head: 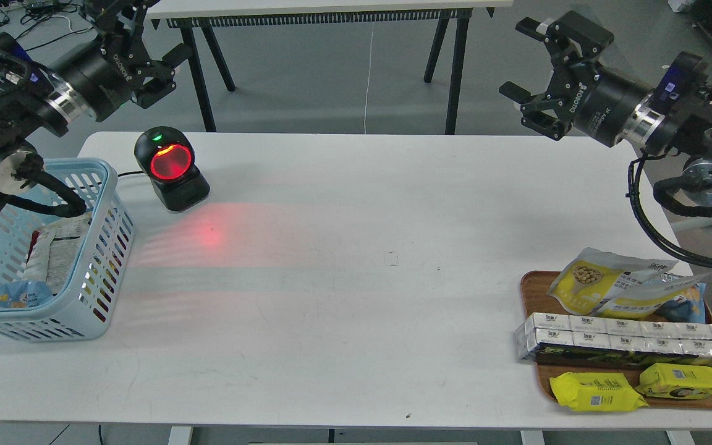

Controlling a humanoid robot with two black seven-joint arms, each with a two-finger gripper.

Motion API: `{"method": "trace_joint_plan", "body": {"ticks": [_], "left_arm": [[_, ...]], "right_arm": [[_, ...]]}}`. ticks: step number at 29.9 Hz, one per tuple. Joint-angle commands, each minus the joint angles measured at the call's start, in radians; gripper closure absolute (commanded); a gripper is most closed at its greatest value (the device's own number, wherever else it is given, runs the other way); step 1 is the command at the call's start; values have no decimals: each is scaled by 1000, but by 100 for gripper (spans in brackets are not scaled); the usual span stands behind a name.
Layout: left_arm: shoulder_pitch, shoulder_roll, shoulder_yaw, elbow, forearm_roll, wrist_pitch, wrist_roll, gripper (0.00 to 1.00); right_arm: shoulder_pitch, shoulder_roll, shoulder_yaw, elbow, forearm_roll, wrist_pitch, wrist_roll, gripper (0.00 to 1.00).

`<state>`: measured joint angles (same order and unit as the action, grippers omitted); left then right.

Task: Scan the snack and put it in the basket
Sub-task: 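Move the right gripper toward the yellow snack bag on the wooden tray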

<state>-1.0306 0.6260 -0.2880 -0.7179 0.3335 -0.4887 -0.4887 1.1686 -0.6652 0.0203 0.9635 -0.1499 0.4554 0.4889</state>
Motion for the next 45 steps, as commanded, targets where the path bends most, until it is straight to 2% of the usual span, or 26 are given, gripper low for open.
{"method": "trace_joint_plan", "body": {"ticks": [1, 9, 12, 15, 22, 27, 34, 41, 45], "left_arm": [[7, 0, 0, 0, -31, 0, 0, 0], [12, 0, 7, 5, -19, 0, 0, 0], [12, -2, 13, 20, 76, 0, 0, 0], [4, -3, -3, 14, 165, 0, 0, 0], [-16, 3, -49, 12, 162, 0, 0, 0], [-16, -2, -59, 12, 162, 0, 0, 0], [-6, -3, -57, 12, 163, 0, 0, 0], [6, -5, -56, 12, 165, 0, 0, 0], [6, -5, -56, 12, 163, 0, 0, 0]], "right_arm": [[0, 18, -5, 0, 0, 0, 0, 2], [8, 18, -16, 3, -16, 16, 0, 2], [46, 6, -49, 8, -94, 33, 0, 2], [158, -14, -162, 8, -216, 33, 0, 2], [468, -53, -509, 69, -308, 33, 0, 2], [670, -100, -652, 205, -563, 33, 0, 2], [841, -181, -767, 405, -946, 33, 0, 2], [859, -263, -846, 449, -1345, 33, 0, 2], [839, -298, -847, 451, -1410, 33, 0, 2]]}}
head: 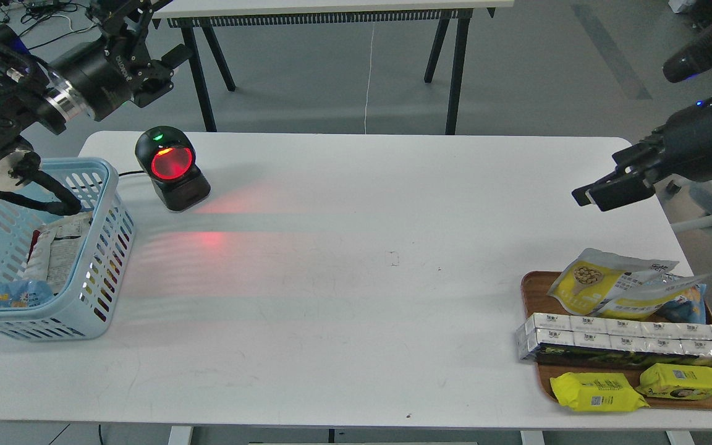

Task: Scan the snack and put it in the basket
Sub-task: 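Move the right gripper toward the yellow snack bag on the wooden tray, then lower the right gripper and grasp the yellow snack bag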

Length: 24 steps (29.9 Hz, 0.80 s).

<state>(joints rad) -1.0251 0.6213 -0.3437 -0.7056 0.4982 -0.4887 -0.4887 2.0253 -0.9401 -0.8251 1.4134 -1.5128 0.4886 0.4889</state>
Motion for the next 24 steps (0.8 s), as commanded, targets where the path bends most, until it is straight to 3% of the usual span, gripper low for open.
{"method": "trace_joint_plan", "body": {"ticks": [1, 24], "left_arm": [[0, -2, 0, 0, -1, 0, 0, 0], [8, -20, 3, 12, 2, 0, 0, 0]], "right_arm": [[-23, -29, -2, 2, -49, 0, 0, 2], [-181, -33, 21, 13, -196, 0, 0, 2]]}}
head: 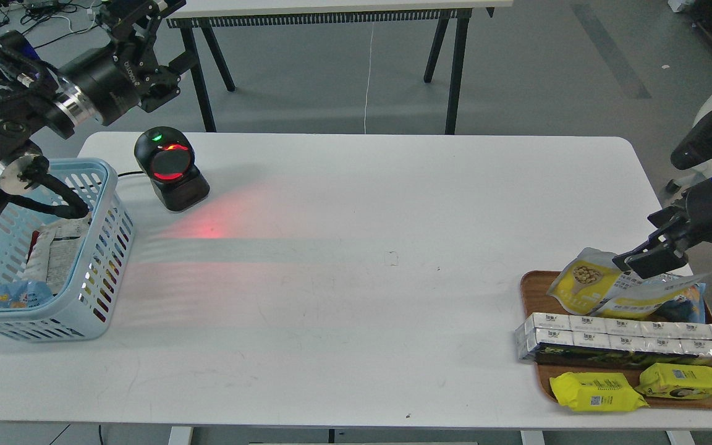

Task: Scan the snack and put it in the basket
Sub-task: 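Lower the right gripper and grasp the yellow snack bag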

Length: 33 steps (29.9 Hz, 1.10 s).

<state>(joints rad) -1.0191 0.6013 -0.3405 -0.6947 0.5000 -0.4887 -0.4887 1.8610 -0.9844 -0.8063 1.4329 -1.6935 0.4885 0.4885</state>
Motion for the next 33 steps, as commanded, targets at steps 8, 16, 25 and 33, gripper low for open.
{"method": "trace_joint_plan", "body": {"ticks": [8, 16, 25, 33], "left_arm": [[2, 0, -3, 3, 0, 0, 0, 0], [2, 2, -3, 4, 0, 0, 0, 0], [7, 2, -3, 20, -1, 0, 0, 0], [7, 0, -5, 21, -2, 0, 0, 0]], "right_arm": [[-118, 99, 44, -83, -20, 0, 0, 2], [-255, 217, 156, -200, -26, 0, 0, 3], [-269, 233, 168, -196, -29, 0, 0, 16], [-296, 148, 196, -189, -159, 0, 0, 55]]}}
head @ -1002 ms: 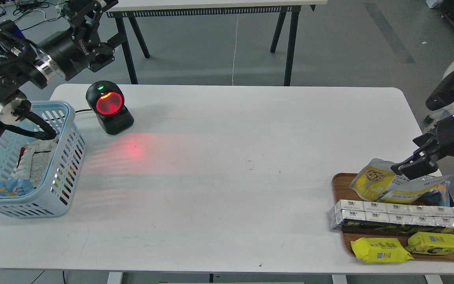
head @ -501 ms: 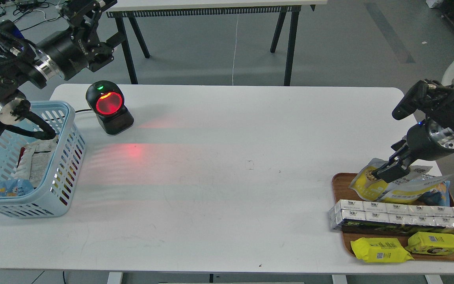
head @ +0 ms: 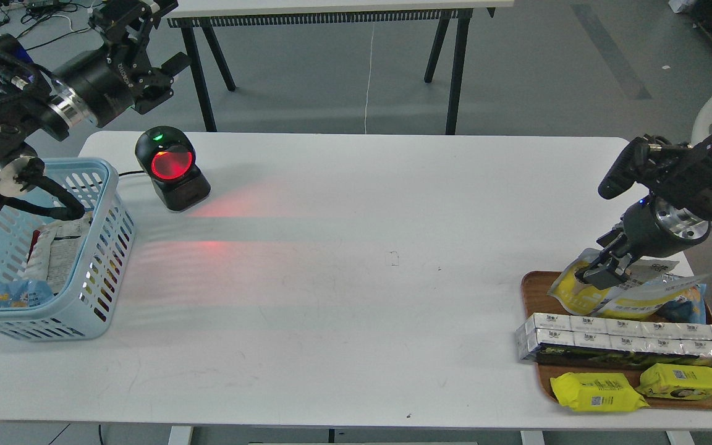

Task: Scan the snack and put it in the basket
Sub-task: 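Lower the right gripper and grasp the yellow snack bag, then lift the yellow bag and carry it to the table center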

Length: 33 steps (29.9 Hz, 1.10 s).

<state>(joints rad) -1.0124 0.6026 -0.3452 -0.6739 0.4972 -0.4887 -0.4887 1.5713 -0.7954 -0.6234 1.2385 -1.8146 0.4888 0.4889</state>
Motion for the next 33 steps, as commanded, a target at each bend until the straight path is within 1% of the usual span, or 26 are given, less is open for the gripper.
{"method": "trace_joint_plan", "body": {"ticks": [1, 3, 4, 6, 8, 15, 26, 28, 33], "left_arm": [[0, -1, 0, 0, 0, 0, 0, 0], [0, -4, 0, -1, 0, 0, 0, 0], [0, -9, -1, 0, 0, 0, 0, 0], [0, -15, -1, 0, 0, 0, 0, 0], [0, -15, -1, 0, 0, 0, 0, 0], [0, -15, -1, 0, 0, 0, 0, 0], [0, -15, 0, 0, 1, 0, 0, 0], [0, -15, 0, 4, 0, 0, 0, 0], [-3, -12, 0, 10, 0, 0, 0, 0]], "right_arm": [[-14, -45, 13, 6, -57, 0, 0, 59], [-42, -47, 22, 6, -77, -28, 0, 79], [-54, -47, 33, 6, -81, -39, 0, 86], [-66, -47, 47, 7, -94, -44, 0, 96], [-70, -48, 57, 7, -115, -44, 0, 98], [-77, -58, 85, 6, -121, -44, 0, 98], [-56, -42, 194, -7, -134, -41, 0, 99], [-37, -12, 215, -7, -134, -39, 0, 99], [10, 131, 252, -66, -132, -36, 0, 99]]}}
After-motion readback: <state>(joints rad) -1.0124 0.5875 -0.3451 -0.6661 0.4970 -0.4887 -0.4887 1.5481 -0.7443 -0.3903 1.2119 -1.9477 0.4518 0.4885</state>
